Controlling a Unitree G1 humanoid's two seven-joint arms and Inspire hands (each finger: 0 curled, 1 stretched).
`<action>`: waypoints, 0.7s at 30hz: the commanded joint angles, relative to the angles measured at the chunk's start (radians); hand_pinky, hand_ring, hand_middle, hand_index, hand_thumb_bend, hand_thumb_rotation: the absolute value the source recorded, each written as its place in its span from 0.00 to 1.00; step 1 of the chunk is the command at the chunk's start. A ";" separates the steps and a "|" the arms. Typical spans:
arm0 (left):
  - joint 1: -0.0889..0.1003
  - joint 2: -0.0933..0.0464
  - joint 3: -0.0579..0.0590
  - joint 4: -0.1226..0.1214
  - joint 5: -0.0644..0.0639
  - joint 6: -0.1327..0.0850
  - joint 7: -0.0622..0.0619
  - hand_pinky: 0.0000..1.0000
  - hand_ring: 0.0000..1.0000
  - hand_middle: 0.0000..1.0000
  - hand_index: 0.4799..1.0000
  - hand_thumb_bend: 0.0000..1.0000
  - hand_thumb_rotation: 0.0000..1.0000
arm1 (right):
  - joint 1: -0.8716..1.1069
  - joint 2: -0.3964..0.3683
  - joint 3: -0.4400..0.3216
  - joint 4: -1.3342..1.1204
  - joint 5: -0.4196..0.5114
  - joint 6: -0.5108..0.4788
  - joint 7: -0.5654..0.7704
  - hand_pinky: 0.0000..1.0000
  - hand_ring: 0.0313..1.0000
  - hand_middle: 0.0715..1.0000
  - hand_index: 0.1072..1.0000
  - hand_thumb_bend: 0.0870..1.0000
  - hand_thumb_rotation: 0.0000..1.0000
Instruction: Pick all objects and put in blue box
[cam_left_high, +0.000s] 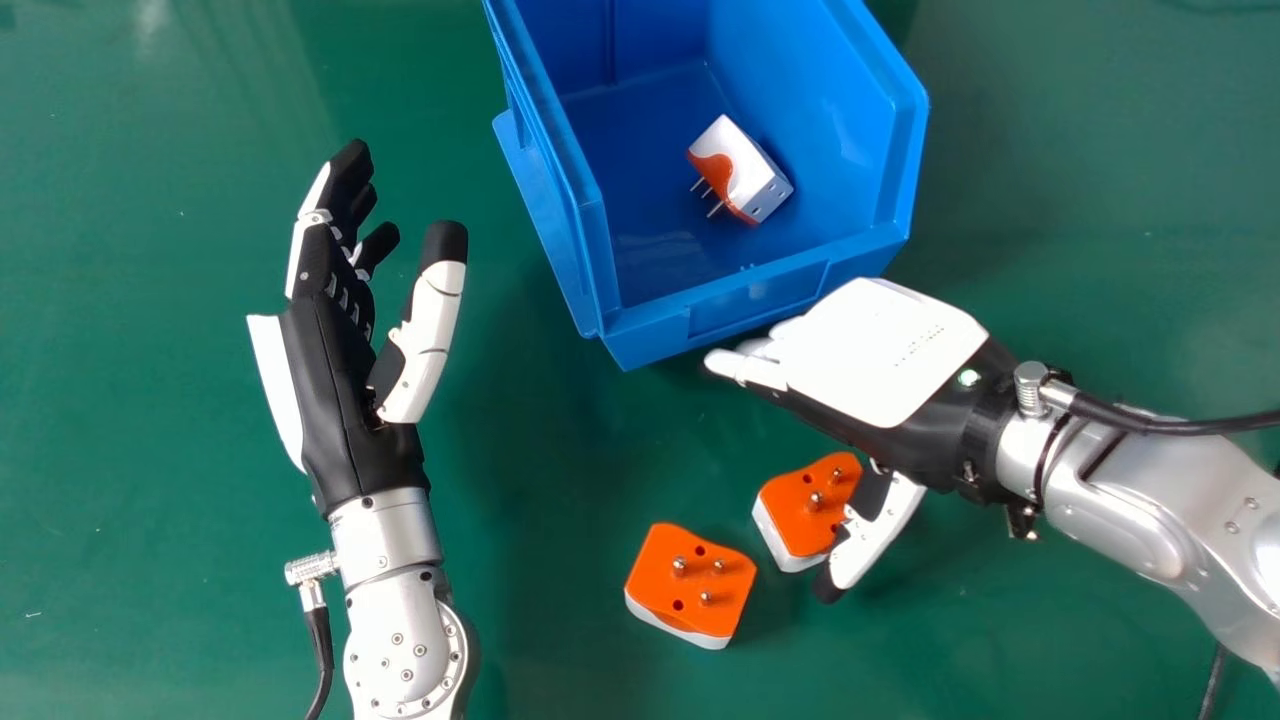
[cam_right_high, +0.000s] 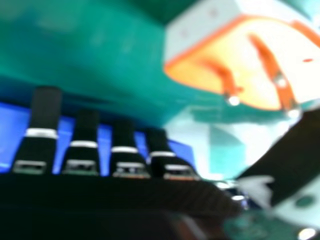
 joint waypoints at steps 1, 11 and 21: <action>-0.004 -0.008 -0.008 -0.003 0.009 -0.024 0.005 0.83 0.88 0.88 0.66 0.72 0.55 | -0.011 0.003 -0.006 -0.002 0.026 -0.008 -0.004 0.64 0.84 0.88 0.90 0.96 0.52; -0.004 -0.007 -0.005 -0.003 0.006 -0.023 0.003 0.83 0.88 0.88 0.66 0.72 0.55 | -0.006 0.030 -0.001 0.027 0.044 -0.029 -0.028 0.62 0.83 0.87 0.88 0.94 0.47; -0.002 -0.002 -0.005 -0.003 0.008 -0.024 0.005 0.83 0.88 0.88 0.66 0.72 0.55 | -0.003 0.022 -0.004 -0.007 0.061 0.007 0.065 0.60 0.78 0.84 0.84 0.93 0.31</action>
